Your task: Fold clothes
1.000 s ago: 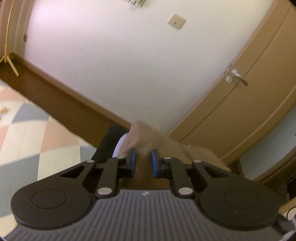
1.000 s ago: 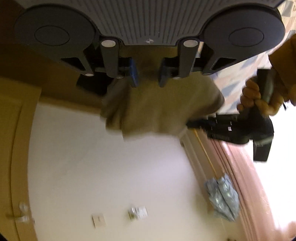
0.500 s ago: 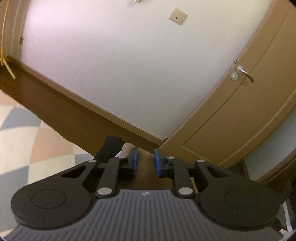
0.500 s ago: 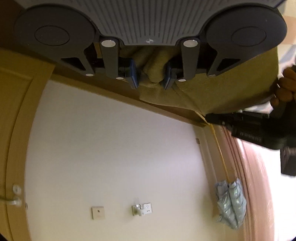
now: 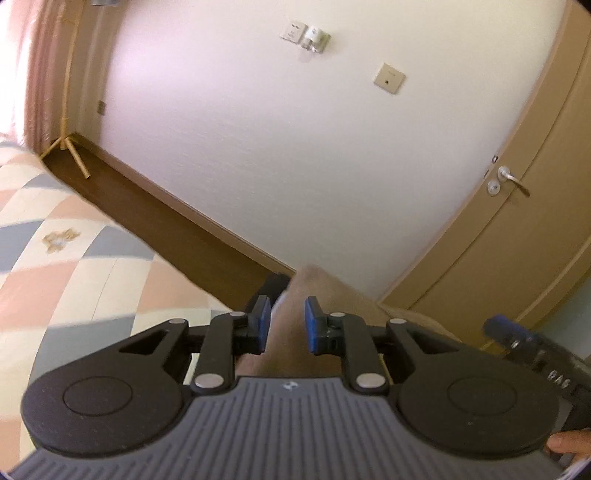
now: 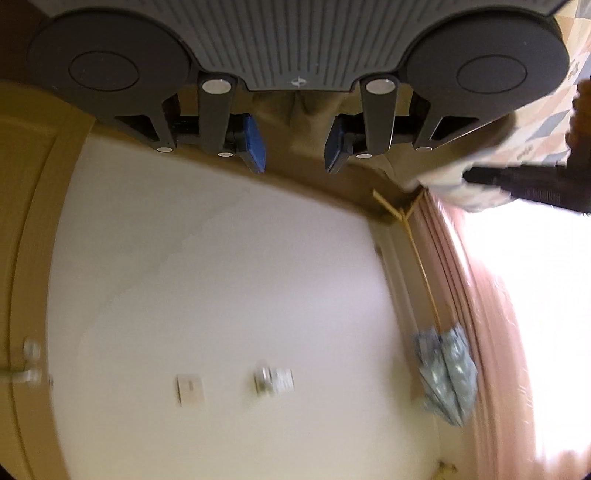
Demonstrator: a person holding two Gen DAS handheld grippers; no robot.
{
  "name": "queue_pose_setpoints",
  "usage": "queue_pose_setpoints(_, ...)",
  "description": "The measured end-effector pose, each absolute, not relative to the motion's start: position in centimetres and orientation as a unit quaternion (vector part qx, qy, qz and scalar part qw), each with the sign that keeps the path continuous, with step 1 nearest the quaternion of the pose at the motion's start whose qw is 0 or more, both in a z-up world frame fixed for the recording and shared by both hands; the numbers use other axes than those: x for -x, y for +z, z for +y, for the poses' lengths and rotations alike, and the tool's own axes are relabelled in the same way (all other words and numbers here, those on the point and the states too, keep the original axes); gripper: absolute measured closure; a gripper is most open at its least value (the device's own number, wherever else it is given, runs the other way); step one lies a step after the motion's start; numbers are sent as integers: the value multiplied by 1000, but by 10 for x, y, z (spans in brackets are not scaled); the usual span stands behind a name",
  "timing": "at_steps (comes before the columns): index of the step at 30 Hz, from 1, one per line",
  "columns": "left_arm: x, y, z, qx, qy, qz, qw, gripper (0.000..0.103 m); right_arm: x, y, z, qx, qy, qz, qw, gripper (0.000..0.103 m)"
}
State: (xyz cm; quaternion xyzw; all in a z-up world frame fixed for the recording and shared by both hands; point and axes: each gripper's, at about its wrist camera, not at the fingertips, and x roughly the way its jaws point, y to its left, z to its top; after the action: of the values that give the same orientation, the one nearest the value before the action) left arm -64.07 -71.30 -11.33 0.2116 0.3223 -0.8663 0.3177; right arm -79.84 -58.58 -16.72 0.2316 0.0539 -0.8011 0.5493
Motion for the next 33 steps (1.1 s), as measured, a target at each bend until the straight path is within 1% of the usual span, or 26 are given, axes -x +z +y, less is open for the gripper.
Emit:
queue_pose_setpoints(2,627,-114,-696,-200,-861,336,325,88,784,-160,-573,-209,-794,57,567,61)
queue_pose_setpoints(4,623,-120,-686,-195,-855,346,332,88,765,-162,-565,-188,-784,79,586,60)
queue_pose_setpoints(7,623,-127,-686,-192,-845,362,343,88,741,-182,-564,-181,-762,132,607,60)
queue_pose_setpoints(10,637,-128,-686,-211,-842,350,352,88,739,-212,-578,-205,-754,197,592,58)
queue_pose_setpoints(13,654,-118,-675,-238,-844,303,373,88,746,-216,-585,-197,-759,205,585,53)
queue_pose_setpoints(17,662,-96,-657,-260,-831,277,407,86,754,-198,-576,-215,-765,172,583,53)
queue_pose_setpoints(18,663,-90,-651,-265,-826,275,413,82,756,-194,-567,-217,-766,158,584,53)
queue_pose_setpoints(19,664,-83,-644,-270,-822,273,421,76,759,-190,-557,-221,-767,143,585,51)
queue_pose_setpoints(20,664,-77,-634,-275,-817,270,430,72,762,-184,-547,-229,-766,127,587,49)
queue_pose_setpoints(21,664,-71,-625,-278,-813,266,436,69,763,-179,-538,-242,-764,113,587,45)
queue_pose_setpoints(22,664,-66,-614,-282,-809,267,441,68,764,-176,-530,-257,-761,104,587,42)
queue_pose_setpoints(23,663,-61,-602,-285,-805,268,445,68,765,-174,-520,-273,-755,97,588,42)
queue_pose_setpoints(26,661,-49,-571,-290,-794,278,457,60,765,-170,-493,-313,-737,80,593,42)
queue_pose_setpoints(27,661,-46,-561,-290,-790,281,461,55,764,-167,-484,-319,-732,78,597,41)
queue_pose_setpoints(30,664,-36,-528,-289,-779,285,477,51,765,-157,-459,-325,-723,73,605,34)
queue_pose_setpoints(32,666,-26,-504,-287,-774,279,491,44,770,-146,-442,-332,-719,65,607,32)
queue_pose_setpoints(33,666,-21,-492,-283,-771,274,500,41,773,-141,-433,-335,-717,60,608,29)
